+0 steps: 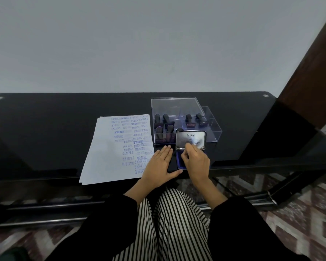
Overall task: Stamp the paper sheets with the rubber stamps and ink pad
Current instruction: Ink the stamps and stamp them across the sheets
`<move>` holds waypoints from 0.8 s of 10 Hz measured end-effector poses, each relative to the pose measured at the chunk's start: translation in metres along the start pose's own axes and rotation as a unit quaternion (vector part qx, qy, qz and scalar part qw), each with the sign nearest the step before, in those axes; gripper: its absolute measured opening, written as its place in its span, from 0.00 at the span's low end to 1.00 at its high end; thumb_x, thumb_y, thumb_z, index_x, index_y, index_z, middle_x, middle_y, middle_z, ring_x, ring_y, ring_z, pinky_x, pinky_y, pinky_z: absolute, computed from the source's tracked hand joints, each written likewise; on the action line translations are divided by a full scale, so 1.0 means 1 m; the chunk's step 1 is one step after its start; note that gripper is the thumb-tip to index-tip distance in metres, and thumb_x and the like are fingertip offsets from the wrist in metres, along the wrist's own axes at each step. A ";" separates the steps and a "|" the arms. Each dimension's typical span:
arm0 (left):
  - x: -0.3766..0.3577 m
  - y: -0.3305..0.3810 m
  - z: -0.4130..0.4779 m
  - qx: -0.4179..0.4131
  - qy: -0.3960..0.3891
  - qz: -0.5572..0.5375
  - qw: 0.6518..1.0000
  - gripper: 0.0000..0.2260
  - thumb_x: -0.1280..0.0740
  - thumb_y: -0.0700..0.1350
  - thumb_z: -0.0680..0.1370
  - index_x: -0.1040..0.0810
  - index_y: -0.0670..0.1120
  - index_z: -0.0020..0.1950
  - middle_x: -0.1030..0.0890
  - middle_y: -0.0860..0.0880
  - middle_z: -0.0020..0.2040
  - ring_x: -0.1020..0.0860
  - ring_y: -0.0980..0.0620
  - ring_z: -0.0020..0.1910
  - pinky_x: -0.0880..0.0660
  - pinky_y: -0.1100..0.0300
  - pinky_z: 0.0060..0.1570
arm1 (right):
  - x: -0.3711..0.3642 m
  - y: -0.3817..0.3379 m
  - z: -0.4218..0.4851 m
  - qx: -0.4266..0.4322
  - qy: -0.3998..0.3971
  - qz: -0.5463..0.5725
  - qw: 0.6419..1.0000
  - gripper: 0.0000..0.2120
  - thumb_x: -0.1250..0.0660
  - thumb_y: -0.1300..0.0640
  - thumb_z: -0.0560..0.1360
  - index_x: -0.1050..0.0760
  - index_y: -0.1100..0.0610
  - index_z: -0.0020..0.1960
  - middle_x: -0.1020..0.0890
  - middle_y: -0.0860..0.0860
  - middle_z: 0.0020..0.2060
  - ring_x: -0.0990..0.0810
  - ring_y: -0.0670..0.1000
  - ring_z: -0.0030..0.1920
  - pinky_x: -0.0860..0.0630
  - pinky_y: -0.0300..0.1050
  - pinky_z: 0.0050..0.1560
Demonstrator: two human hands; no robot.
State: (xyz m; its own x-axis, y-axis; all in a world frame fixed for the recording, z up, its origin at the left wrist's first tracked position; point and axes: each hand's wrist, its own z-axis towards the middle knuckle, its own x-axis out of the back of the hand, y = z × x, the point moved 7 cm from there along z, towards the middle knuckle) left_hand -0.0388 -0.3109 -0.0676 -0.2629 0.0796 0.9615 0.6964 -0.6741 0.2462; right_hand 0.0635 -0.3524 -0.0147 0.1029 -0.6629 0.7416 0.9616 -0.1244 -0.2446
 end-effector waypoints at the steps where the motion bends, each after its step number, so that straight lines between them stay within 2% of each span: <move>1: 0.001 0.000 0.000 -0.001 -0.001 -0.003 1.000 0.37 0.45 0.63 0.77 0.52 0.43 0.77 0.52 0.48 0.78 0.55 0.54 0.77 0.60 0.61 0.73 | -0.002 0.000 0.005 -0.007 -0.026 0.000 1.000 0.18 0.22 0.68 0.58 0.33 0.58 0.30 0.28 0.50 0.22 0.37 0.48 0.20 0.43 0.35 0.19; 2: 0.002 0.001 -0.001 -0.002 0.000 -0.007 1.000 0.37 0.44 0.63 0.77 0.52 0.42 0.77 0.51 0.47 0.78 0.54 0.53 0.77 0.60 0.60 0.73 | -0.004 0.000 0.012 -0.026 -0.056 0.008 0.998 0.22 0.25 0.68 0.61 0.39 0.56 0.32 0.27 0.53 0.22 0.37 0.50 0.20 0.43 0.37 0.22; 3: 0.002 0.001 -0.001 -0.003 0.000 -0.003 1.000 0.37 0.45 0.63 0.77 0.52 0.42 0.77 0.51 0.47 0.78 0.54 0.53 0.77 0.60 0.60 0.73 | -0.011 0.003 0.016 -0.062 -0.117 -0.004 0.991 0.12 0.35 0.63 0.74 0.38 0.57 0.38 0.22 0.58 0.33 0.26 0.57 0.31 0.36 0.44 0.30; 4: 0.002 0.002 -0.001 -0.004 0.000 -0.004 1.000 0.37 0.44 0.63 0.77 0.52 0.42 0.77 0.51 0.47 0.78 0.55 0.53 0.77 0.60 0.61 0.73 | -0.011 0.003 0.018 -0.070 -0.136 -0.004 0.988 0.08 0.40 0.60 0.77 0.37 0.57 0.41 0.20 0.58 0.39 0.21 0.59 0.40 0.35 0.45 0.34; 5: 0.002 0.002 -0.001 -0.004 -0.001 -0.002 1.000 0.37 0.45 0.63 0.77 0.52 0.42 0.77 0.51 0.47 0.78 0.55 0.53 0.77 0.60 0.60 0.73 | -0.011 0.002 0.019 -0.073 -0.129 -0.001 0.989 0.08 0.40 0.61 0.77 0.37 0.57 0.40 0.20 0.57 0.39 0.22 0.57 0.38 0.35 0.44 0.34; 6: 0.002 0.002 -0.001 -0.002 -0.003 0.001 1.000 0.37 0.45 0.63 0.77 0.52 0.42 0.77 0.52 0.47 0.78 0.55 0.53 0.77 0.60 0.60 0.73 | -0.009 0.003 0.016 -0.072 -0.087 0.008 0.994 0.14 0.33 0.63 0.73 0.38 0.56 0.37 0.21 0.56 0.32 0.24 0.55 0.31 0.39 0.41 0.28; 7: 0.002 0.001 -0.001 -0.002 -0.003 0.000 1.000 0.37 0.45 0.63 0.77 0.52 0.42 0.77 0.52 0.47 0.78 0.55 0.53 0.77 0.60 0.60 0.73 | -0.002 0.000 0.008 -0.042 -0.036 0.002 0.998 0.19 0.25 0.67 0.62 0.36 0.57 0.31 0.27 0.52 0.23 0.31 0.51 0.20 0.47 0.34 0.21; 8: 0.002 0.001 -0.001 -0.002 -0.002 0.005 1.000 0.37 0.45 0.63 0.77 0.52 0.42 0.77 0.52 0.47 0.78 0.55 0.53 0.77 0.60 0.60 0.73 | 0.001 0.001 0.000 -0.032 -0.018 0.009 0.999 0.17 0.24 0.67 0.60 0.33 0.58 0.31 0.28 0.50 0.23 0.32 0.48 0.20 0.45 0.34 0.21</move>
State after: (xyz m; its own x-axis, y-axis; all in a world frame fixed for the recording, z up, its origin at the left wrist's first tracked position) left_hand -0.0389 -0.3120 -0.0659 -0.2530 0.0747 0.9646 0.6969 -0.6775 0.2352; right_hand 0.0642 -0.3527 -0.0142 0.1300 -0.6390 0.7582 0.9415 -0.1601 -0.2964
